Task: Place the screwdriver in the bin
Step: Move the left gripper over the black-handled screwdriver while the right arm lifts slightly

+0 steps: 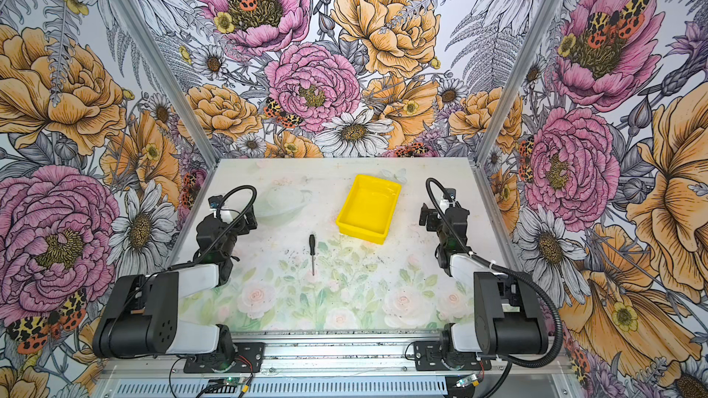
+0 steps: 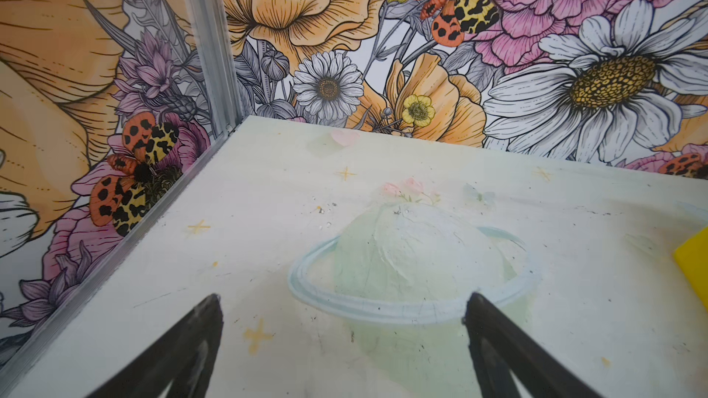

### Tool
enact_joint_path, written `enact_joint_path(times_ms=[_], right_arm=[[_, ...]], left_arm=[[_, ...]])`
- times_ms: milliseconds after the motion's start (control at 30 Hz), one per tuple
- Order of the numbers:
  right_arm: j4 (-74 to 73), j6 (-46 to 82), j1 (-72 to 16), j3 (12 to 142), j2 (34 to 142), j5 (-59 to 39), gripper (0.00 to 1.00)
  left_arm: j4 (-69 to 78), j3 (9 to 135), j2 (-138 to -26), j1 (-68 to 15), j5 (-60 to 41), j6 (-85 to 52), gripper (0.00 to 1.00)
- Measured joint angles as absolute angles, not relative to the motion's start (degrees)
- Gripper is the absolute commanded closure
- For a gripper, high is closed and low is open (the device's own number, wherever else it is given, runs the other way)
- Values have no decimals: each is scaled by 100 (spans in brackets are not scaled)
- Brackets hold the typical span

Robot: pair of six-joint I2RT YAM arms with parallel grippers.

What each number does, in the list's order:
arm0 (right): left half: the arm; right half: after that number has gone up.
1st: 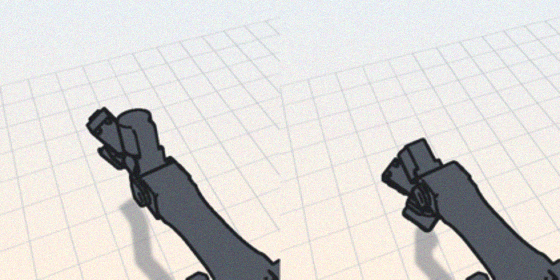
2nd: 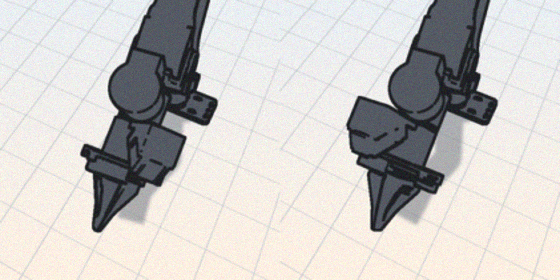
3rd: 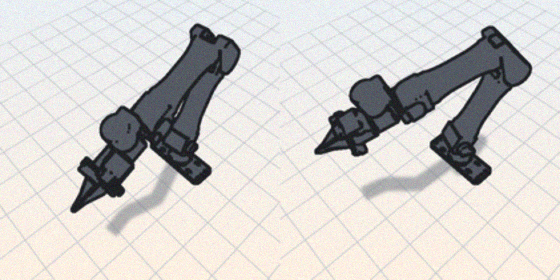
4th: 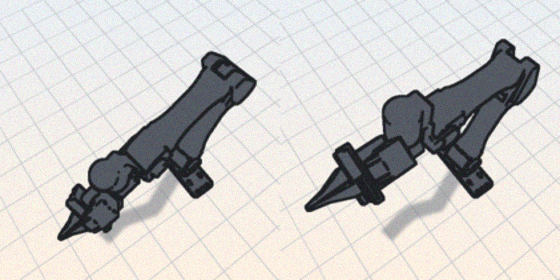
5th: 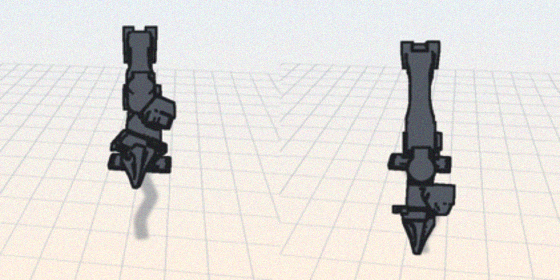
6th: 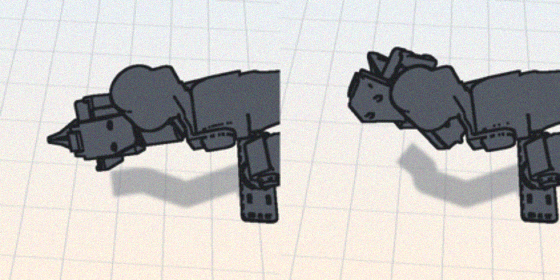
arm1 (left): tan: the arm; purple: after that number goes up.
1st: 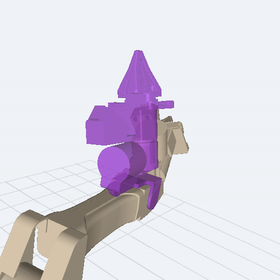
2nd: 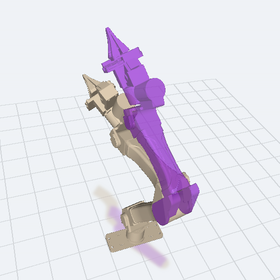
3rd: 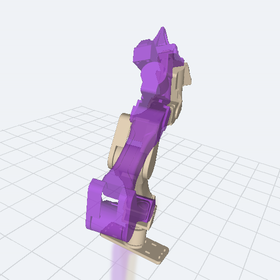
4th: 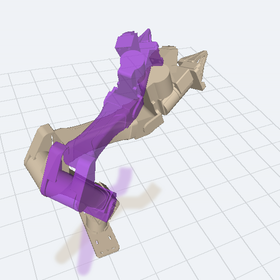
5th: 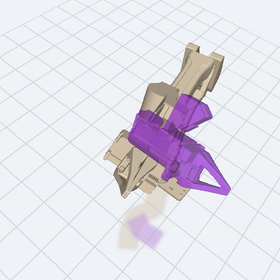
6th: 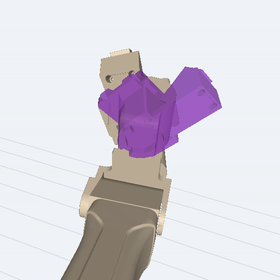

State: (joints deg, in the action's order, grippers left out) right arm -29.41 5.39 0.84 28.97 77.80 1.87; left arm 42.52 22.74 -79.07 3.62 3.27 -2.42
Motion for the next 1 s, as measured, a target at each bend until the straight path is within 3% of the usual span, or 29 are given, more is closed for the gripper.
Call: enact_joint_path(times_ms=[433, 700, 1000], right_arm=[[-755, 1015, -644, 2908, 5684, 1020, 1], [980, 1793, -760, 3175, 4611, 1439, 1], [2650, 2307, -762, 4283, 5022, 1201, 1]], left_arm=[[1481, 3070, -6879, -342, 1396, -346, 1], [-366, 3964, -6716, -445, 1282, -1017, 1], [-1988, 4689, -6670, -913, 775, -1754, 1]])
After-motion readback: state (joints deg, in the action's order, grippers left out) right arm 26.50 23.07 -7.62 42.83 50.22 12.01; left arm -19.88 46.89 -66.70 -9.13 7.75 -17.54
